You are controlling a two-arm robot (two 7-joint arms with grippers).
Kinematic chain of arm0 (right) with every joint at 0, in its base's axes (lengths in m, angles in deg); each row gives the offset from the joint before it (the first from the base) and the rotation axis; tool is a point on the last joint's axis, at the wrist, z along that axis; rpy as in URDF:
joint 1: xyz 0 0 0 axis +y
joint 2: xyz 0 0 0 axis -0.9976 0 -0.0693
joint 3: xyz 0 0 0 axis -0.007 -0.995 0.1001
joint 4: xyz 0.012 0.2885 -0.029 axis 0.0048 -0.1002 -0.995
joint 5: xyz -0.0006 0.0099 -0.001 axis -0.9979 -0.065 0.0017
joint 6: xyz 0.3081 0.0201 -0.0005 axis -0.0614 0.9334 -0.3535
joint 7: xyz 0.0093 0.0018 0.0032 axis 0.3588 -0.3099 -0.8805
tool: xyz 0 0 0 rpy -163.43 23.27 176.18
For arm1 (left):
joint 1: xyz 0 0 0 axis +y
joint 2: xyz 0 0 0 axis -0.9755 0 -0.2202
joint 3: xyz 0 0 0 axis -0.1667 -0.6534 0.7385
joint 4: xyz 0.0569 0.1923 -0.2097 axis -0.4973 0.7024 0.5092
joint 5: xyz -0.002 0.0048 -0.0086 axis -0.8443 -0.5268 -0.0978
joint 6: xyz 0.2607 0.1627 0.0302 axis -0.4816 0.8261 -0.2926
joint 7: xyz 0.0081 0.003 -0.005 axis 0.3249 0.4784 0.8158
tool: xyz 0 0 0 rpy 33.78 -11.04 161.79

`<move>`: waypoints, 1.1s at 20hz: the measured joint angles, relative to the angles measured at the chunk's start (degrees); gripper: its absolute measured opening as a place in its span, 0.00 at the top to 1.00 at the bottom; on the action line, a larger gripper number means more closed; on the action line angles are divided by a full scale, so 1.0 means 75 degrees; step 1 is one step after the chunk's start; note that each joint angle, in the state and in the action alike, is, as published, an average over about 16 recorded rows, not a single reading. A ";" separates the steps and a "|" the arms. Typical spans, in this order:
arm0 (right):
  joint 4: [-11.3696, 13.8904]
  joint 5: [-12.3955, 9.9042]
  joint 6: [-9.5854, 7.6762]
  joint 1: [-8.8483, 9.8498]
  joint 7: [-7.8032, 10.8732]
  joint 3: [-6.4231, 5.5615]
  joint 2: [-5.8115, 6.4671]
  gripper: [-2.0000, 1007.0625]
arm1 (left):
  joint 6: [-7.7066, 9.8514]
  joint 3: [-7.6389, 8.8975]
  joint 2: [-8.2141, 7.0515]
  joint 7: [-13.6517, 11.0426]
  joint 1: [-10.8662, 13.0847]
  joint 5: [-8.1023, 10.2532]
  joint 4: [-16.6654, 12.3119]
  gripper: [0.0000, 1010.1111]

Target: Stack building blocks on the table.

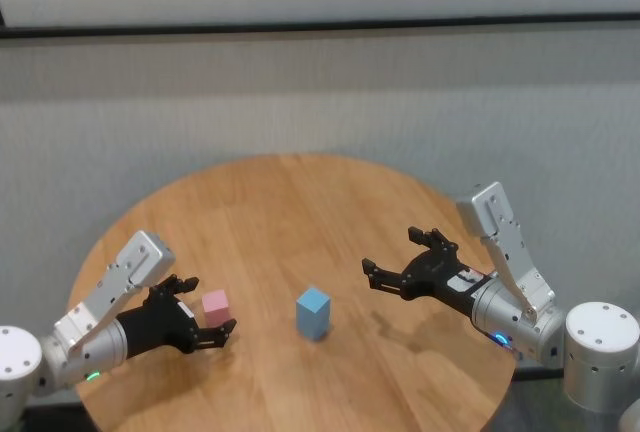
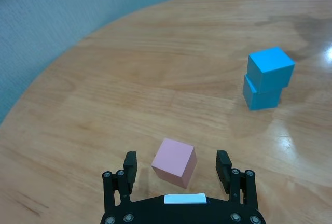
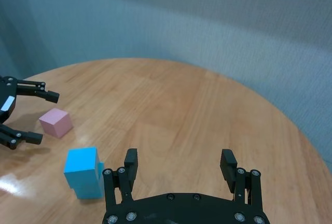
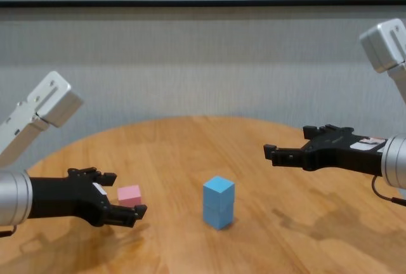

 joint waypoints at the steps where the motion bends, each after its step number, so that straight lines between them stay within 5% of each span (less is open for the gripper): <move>1: 0.0000 0.0000 0.0000 0.0000 0.0000 0.0000 0.0000 0.00 | -0.0025 -0.0004 0.0021 -0.0010 -0.0028 -0.0007 0.0062 0.01; 22: 0.0000 -0.0001 0.0000 0.0000 0.0000 0.0000 0.0000 0.00 | -0.0424 -0.0024 0.0323 -0.0252 -0.0443 -0.0008 0.1019 0.01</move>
